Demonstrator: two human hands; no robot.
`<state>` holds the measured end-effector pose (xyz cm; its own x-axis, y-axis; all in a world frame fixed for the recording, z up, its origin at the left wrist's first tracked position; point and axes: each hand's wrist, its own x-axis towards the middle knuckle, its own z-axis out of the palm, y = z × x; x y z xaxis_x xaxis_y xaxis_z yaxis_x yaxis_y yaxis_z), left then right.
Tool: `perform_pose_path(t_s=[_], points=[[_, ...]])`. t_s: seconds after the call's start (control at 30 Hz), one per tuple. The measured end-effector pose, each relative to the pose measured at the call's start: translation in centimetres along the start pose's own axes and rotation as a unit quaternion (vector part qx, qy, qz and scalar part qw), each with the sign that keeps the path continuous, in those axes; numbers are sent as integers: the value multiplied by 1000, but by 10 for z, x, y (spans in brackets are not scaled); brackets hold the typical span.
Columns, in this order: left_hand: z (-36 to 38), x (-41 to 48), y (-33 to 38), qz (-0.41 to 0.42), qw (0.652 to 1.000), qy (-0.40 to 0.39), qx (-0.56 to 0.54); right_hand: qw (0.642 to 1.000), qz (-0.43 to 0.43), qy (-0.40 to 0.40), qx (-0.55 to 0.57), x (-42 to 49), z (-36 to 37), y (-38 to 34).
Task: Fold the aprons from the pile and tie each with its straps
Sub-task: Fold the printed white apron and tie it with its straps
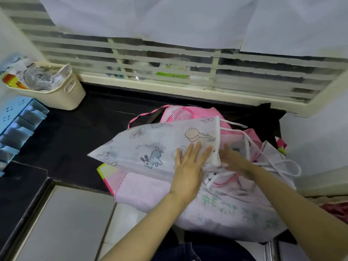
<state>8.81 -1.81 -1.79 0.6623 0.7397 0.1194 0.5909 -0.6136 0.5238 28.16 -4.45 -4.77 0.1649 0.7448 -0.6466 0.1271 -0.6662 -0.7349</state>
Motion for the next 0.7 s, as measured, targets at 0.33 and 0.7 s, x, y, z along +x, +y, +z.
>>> perform_pose_path(t_s=[0.33,0.7], points=[[30,-2,9,-56,993,-98,44,998,-11,-30,54,2,-3,1],[-46,26,-56,-251,943,154,-153,964,-179,70,-181,32,39,-23]])
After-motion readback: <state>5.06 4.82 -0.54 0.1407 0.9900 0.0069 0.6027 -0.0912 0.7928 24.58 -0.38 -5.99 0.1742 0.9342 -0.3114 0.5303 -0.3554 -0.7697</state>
